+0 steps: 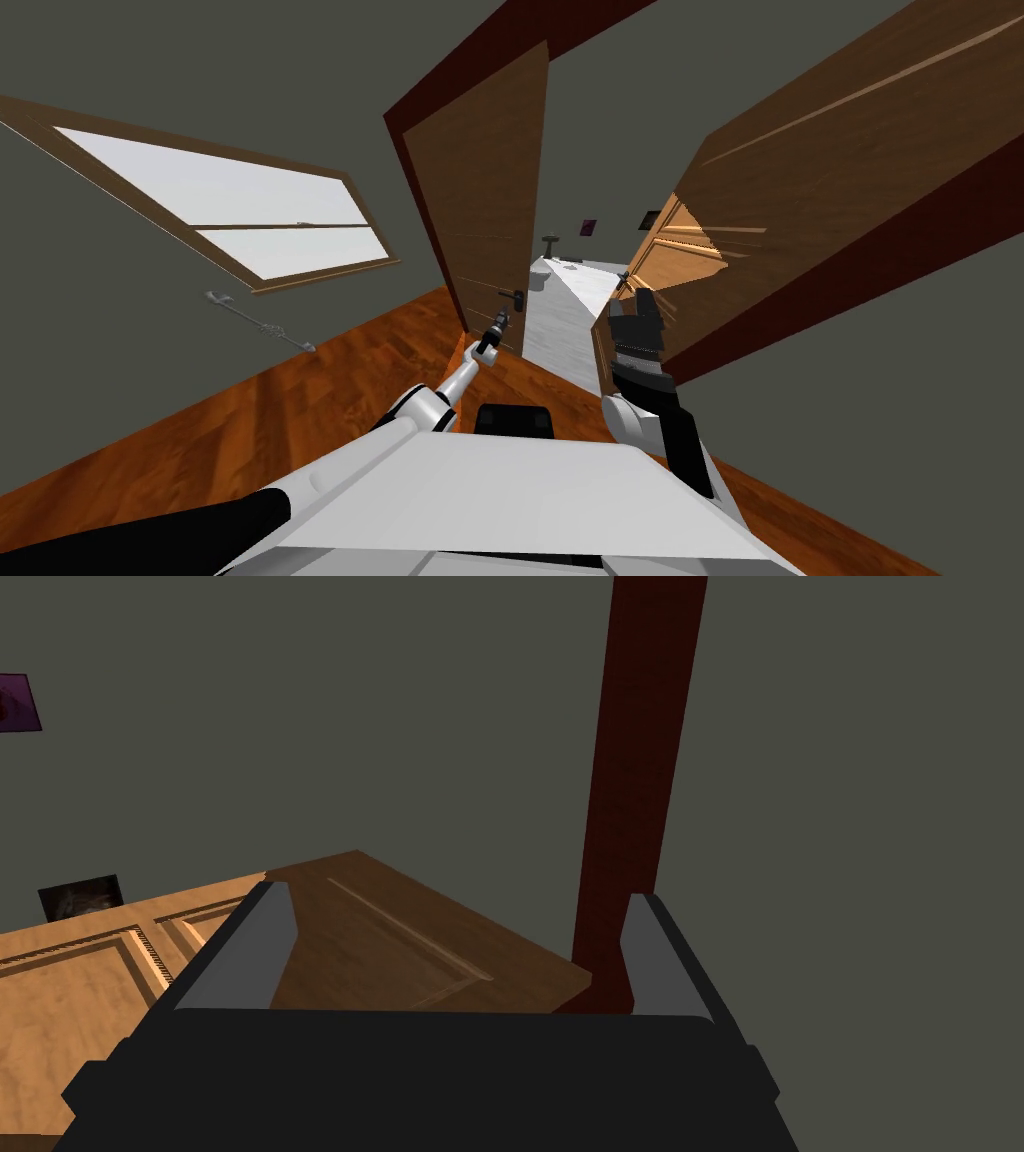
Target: Push the door open
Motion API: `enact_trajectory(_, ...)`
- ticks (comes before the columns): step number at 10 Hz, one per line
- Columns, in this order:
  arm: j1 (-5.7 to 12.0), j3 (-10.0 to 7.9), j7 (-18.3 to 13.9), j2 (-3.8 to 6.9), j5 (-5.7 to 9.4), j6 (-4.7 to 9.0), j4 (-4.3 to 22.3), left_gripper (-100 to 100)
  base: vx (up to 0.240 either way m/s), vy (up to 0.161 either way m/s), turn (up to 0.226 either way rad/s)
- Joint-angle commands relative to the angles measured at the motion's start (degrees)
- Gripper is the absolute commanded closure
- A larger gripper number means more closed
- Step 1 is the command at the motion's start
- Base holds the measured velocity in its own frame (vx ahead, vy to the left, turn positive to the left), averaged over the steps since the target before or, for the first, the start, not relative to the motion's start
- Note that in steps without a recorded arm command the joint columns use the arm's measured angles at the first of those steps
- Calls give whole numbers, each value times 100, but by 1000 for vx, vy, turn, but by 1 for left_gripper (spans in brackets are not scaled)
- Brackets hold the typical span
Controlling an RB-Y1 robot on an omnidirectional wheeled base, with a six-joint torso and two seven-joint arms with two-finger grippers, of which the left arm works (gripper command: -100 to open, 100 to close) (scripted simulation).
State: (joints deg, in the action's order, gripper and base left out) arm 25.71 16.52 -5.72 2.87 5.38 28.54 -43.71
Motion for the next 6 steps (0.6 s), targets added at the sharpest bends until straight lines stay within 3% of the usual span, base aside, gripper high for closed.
enact_trajectory(1, 117, 44, -26, -30, 19, -87, 177, -100, 110, 169, -69)
enact_trajectory(5, 397, 112, -72, -130, 57, -131, 664, -100, 86, 135, -57)
enact_trajectory(6, 366, 96, -60, -118, 52, -113, 604, -100, 31, 67, -19)
